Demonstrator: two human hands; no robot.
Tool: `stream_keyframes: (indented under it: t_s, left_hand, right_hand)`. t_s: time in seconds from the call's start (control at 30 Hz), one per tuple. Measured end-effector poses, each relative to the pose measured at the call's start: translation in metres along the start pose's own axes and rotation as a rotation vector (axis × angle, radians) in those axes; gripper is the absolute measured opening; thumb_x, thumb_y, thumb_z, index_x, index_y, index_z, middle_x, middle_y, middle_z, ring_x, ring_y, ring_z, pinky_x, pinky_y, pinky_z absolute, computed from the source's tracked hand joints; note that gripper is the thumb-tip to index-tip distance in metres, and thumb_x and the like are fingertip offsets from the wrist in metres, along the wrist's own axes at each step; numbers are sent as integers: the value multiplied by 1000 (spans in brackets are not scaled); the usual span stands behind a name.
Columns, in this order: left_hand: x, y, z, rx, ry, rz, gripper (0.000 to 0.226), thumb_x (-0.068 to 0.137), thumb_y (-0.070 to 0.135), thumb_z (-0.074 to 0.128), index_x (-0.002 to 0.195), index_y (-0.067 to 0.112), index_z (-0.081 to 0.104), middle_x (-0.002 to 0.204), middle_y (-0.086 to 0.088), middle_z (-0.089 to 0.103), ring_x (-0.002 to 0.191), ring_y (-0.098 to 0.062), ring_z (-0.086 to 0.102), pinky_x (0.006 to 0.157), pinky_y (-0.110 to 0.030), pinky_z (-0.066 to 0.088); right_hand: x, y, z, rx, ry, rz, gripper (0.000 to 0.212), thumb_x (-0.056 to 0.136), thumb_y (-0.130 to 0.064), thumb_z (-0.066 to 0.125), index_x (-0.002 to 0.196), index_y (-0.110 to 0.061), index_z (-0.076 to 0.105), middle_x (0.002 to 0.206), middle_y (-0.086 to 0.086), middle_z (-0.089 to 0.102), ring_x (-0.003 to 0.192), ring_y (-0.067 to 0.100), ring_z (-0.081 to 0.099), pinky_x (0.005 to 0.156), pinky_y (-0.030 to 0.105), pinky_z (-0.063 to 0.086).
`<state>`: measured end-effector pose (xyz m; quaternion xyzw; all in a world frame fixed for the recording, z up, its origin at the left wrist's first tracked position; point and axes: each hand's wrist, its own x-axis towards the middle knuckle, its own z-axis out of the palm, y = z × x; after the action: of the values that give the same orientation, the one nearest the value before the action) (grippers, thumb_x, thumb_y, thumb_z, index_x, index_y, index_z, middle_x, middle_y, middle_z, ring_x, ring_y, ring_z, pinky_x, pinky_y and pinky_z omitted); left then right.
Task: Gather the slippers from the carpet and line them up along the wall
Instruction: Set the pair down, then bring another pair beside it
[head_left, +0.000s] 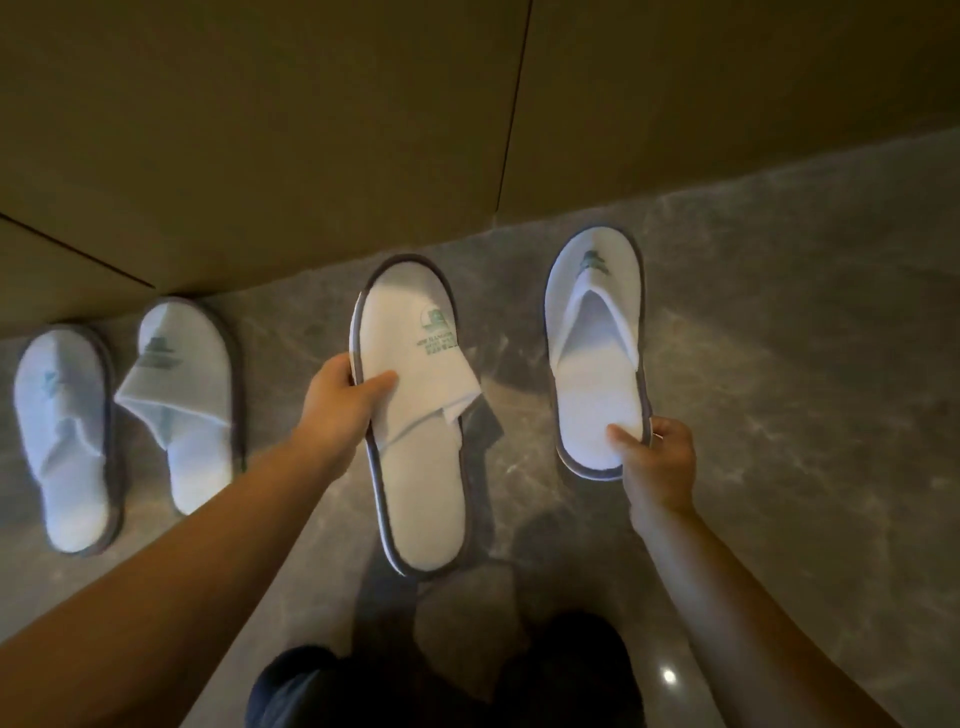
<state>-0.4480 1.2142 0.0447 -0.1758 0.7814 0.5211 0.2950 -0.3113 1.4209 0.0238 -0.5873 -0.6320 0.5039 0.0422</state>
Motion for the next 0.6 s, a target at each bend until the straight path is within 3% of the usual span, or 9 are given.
stream_keyframes:
  t_s: [0.1,0.27,0.37,0.47,0.53,0.6]
  left_hand:
    - [45,-34,30,-14,-24,15,19,80,7,57,99,6,57,106,-21,62,98,-38,60,90,-54,49]
    - [83,-52,64,14,-91,104,21,81,7,55,100,-2,57,106,-28,61,99,-41,59,89,-55,48]
    - [79,-44,64,29,-104,142,19,81,6,55,99,1,56,99,-21,62,95,-37,60,85,-49,51]
    - [74,-35,56,-4,-109,169,17,81,8,55,99,5,57,91,-11,63,89,-30,62,81,-46,52]
    - [74,-32,48,-45,-114,183,13,81,9,56,94,9,59,93,-11,64,90,-29,62,83,-47,52]
    - [75,-31,38,-94,-129,193,9,81,10,57,86,16,61,94,-11,65,91,-30,62,85,-49,51]
  right_hand:
    - [47,37,26,17,10,-17,37,76,-11,66,107,0,48,99,8,50,89,24,50,72,31,43]
    - [91,67,50,58,-29,-67,42,75,-17,69,109,-2,49,106,11,55,91,22,53,64,22,46]
    - [91,68,47,-46,-49,-121,52,71,-18,72,113,2,49,117,17,57,101,29,56,76,33,50]
    - [81,54,41,-196,-31,-264,68,67,-26,75,124,-7,43,129,16,47,117,31,46,95,46,45]
    - [68,37,48,-177,-94,-363,67,68,-31,74,125,-14,42,131,10,44,118,25,45,97,38,43]
    - [50,20,67,-127,-244,-347,65,71,-30,71,127,-18,40,133,6,44,121,22,43,95,30,38]
